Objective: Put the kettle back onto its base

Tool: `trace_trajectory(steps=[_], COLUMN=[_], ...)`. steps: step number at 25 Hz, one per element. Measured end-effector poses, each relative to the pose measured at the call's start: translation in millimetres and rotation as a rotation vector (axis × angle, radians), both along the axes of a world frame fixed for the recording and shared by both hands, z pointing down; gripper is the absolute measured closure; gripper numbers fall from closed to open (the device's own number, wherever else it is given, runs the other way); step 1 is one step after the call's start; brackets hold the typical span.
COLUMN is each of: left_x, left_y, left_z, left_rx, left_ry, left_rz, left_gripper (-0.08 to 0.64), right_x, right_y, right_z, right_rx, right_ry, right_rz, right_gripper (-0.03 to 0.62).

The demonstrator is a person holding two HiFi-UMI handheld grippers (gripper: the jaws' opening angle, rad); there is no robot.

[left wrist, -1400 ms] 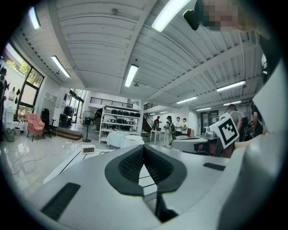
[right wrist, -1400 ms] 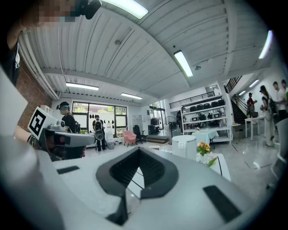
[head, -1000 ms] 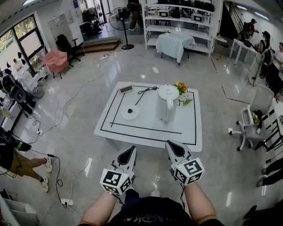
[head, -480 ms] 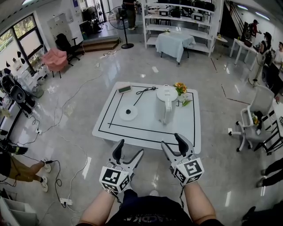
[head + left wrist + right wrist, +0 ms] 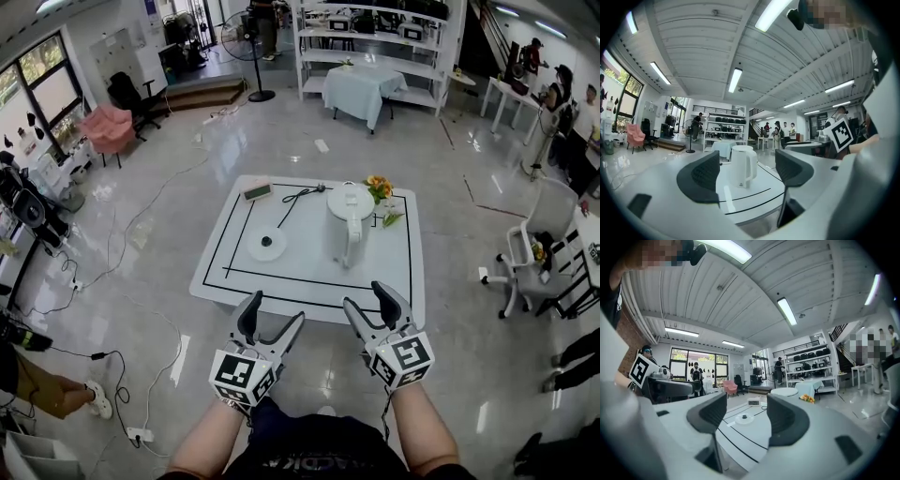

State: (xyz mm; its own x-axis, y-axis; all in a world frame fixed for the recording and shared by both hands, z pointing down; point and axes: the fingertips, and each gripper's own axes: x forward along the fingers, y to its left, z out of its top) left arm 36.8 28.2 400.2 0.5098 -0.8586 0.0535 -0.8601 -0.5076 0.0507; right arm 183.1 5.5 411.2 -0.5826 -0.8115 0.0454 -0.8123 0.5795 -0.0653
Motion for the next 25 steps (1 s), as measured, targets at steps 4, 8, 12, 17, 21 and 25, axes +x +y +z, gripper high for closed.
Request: trace_trajectory(steps=[4,8,12,17,21,25], left_x=[-13,-34,-59,-84,-97,-106], left_y=[-18,-41,-71,-109,-135,-152], left_z=[2,3,7,8,7,7], left_rx=[-0.003,-0.013,-0.037,-0.046,-0.050,-0.057], left_ry=[0.006,0.010,0.009,0.003,0.005,0.017], left_rz=[0.025,0.060,0.103,0.159,0.214,0.269], left_gripper=[0.201,0.201,0.201,0.201,0.201,0.201], right_x=[-9,-25,-41,-56,-70,-83], right_y=[-15,-39,-67,-98,-114,-122], right_z=[0,-2,-5,-6,-6,-6], right_rx=[-0.004,-0.009,-0.021,-0.025,-0.038,-0.047], right_ry=[0.011,0.013,0.004,-0.008,-0.009,0.001], right_rz=[0.031,0.081,0.143,0.224,0.279,0.331], right_gripper=[0.342,0.342,0.342,0.342,0.342,0.342])
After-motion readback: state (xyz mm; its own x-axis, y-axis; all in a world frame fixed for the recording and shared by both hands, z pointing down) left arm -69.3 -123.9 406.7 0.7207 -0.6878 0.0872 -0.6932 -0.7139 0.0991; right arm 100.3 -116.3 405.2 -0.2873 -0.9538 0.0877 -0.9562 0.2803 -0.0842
